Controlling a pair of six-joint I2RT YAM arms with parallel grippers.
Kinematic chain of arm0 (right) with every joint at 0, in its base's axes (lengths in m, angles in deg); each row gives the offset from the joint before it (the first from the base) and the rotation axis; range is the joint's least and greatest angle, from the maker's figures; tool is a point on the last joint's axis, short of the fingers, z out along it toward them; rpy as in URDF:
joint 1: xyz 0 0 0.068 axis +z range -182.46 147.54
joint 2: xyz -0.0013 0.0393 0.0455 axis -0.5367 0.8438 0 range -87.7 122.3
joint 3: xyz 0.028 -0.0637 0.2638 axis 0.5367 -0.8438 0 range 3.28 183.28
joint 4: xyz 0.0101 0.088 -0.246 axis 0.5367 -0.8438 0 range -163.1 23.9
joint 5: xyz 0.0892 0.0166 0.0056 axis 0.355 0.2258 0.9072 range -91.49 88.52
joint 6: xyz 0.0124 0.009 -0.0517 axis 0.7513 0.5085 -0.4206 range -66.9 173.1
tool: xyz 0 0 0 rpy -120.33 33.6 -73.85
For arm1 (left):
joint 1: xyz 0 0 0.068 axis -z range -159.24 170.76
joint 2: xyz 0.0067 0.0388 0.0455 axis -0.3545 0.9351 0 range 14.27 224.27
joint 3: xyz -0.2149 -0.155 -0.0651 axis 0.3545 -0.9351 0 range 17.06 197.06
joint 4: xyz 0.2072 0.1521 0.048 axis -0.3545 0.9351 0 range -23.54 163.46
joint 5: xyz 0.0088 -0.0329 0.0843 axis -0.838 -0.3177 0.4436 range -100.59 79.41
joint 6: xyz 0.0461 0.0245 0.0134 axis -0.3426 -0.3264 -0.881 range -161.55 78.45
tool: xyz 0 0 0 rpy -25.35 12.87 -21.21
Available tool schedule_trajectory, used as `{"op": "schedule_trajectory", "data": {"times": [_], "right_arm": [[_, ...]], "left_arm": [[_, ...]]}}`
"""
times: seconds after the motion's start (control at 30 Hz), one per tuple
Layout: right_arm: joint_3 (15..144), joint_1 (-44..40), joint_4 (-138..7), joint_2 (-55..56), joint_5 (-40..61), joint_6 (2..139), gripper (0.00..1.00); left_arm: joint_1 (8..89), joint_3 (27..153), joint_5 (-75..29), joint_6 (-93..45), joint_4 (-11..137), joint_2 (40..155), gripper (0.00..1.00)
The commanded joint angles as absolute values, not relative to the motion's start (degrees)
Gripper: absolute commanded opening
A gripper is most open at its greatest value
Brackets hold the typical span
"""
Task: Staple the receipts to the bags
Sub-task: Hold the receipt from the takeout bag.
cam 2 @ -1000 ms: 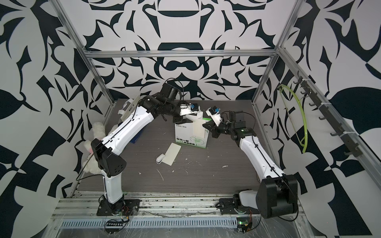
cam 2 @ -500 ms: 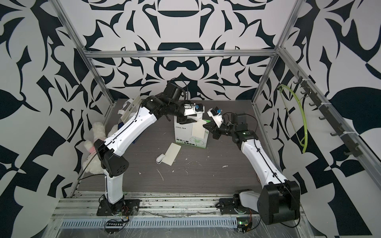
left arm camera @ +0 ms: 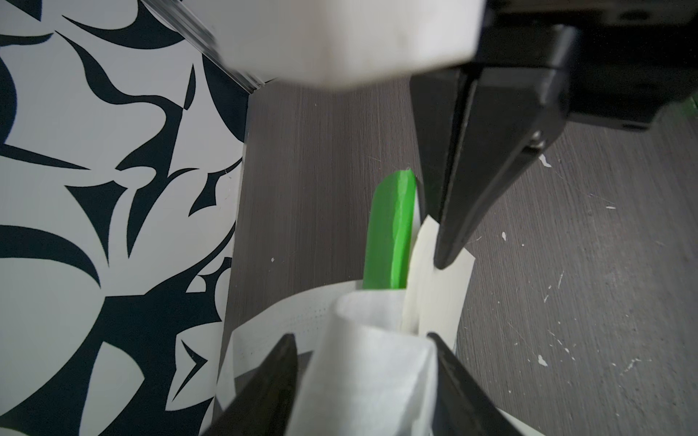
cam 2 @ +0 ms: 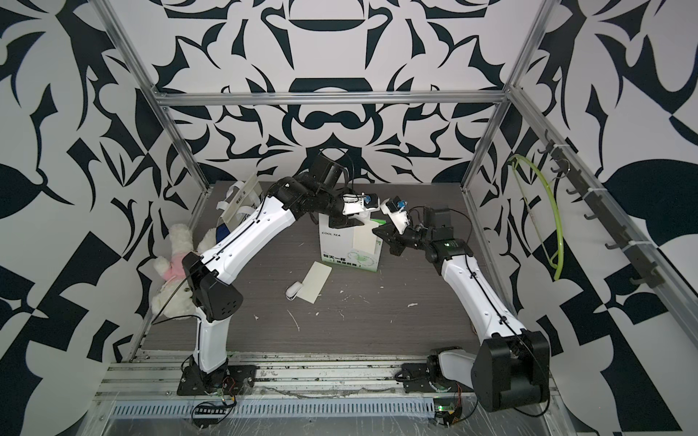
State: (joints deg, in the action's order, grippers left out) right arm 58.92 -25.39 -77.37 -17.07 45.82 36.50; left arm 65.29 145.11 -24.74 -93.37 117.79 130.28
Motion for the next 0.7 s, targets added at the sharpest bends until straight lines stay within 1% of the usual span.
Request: {"op": "schedule_trajectory", "data": {"times": [0.0,0.13,0.27,0.37,0.43,0.67], "right_arm": [[58.7,-25.7,-75.9,-18.6,45.9,36.3,0.0],[58.7,-25.7,-76.4,-18.6,45.5,35.6,0.0],[58.7,-25.7,-76.6,-18.6,45.1,35.4,0.0],[58.8,-25.7,-76.6,-18.6,45.1,35.3,0.0],[58.8,-25.7,-76.6,-18.5,45.0,35.1,0.0],[59.1,-25.7,-76.8,-18.3,44.6,35.2,0.0]], "left_arm": [[65.5,146.9,-25.5,-92.3,118.8,131.9,0.52],[65.5,147.0,-26.3,-92.3,119.5,132.2,0.44],[65.5,147.0,-27.1,-92.8,120.7,132.3,0.42],[65.5,147.3,-27.1,-93.2,121.6,132.7,0.39],[65.5,147.3,-27.2,-93.3,121.7,132.7,0.34],[65.5,147.6,-27.9,-93.6,121.9,132.9,0.09]]}}
